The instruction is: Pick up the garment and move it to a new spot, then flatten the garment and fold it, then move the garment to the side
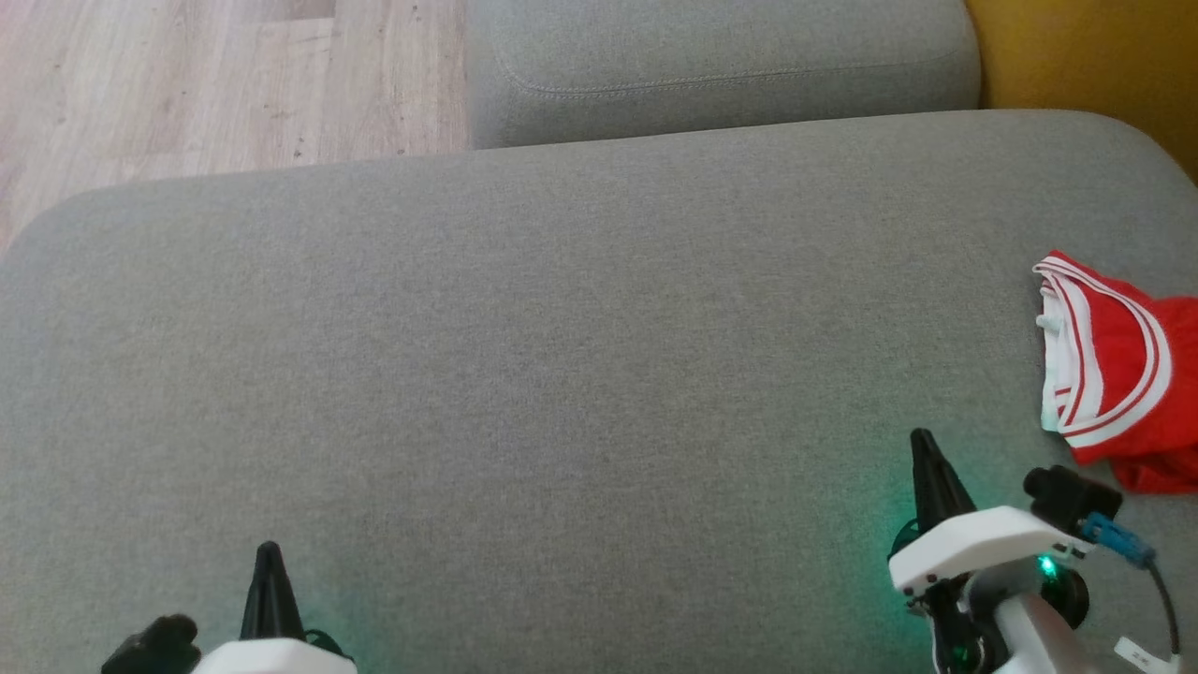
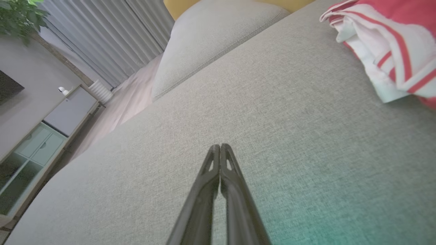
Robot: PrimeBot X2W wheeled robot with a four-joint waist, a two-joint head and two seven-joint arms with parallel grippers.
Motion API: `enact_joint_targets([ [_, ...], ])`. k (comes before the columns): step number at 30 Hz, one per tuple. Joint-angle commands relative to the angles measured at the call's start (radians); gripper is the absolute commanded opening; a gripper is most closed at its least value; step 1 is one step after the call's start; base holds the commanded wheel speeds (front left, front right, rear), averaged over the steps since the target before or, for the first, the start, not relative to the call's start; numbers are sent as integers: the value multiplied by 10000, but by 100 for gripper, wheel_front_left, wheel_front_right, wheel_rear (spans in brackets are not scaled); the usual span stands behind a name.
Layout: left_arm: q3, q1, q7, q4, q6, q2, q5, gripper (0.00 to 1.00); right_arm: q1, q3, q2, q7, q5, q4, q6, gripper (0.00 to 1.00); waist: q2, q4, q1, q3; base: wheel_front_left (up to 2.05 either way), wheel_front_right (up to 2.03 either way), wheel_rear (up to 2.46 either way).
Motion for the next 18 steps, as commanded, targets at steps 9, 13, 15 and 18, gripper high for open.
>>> enact_joint_targets([
  [9,250,-589,284,-497,-133,35,-1104,0,-152,-222,-21,264,1199,-734,-3,0,-1,23,0,-4,0,0,0],
  [13,297,-625,401,-574,-169,37,-1531,0,-114,-307,-20,378,1653,-893,-3,0,-1,33,0,-6,0,0,0],
  [15,321,-643,460,-612,-187,38,-1746,0,-95,-350,-20,436,1882,-972,-3,0,-1,38,0,-7,0,0,0],
  [18,356,-670,548,-670,-214,39,-2069,0,-66,-414,-19,522,2226,-1092,-3,0,-1,46,0,-9,0,0,0],
])
